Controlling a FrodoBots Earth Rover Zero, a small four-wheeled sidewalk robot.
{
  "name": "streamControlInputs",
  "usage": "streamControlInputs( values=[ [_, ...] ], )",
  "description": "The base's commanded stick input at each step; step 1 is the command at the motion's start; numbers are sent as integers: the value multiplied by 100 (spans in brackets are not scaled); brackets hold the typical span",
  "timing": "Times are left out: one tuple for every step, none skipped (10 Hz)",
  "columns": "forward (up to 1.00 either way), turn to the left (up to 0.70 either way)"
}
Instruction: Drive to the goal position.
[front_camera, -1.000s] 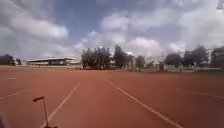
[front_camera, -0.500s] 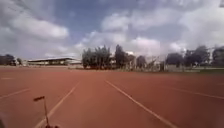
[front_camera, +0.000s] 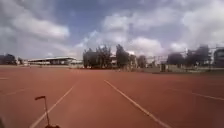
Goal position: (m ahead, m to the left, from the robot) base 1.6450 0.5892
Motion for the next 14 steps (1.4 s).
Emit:
streamControlInputs(
  values=[
    [70, 0],
    [70, 0],
    [70, 0],
    [70, 0],
    [70, 0],
    [70, 0],
    [70, 0],
    [70, 0],
    [70, 0],
    [70, 0],
    [70, 0],
    [70, 0],
    [70, 0],
    [70, 0]
  ],
)
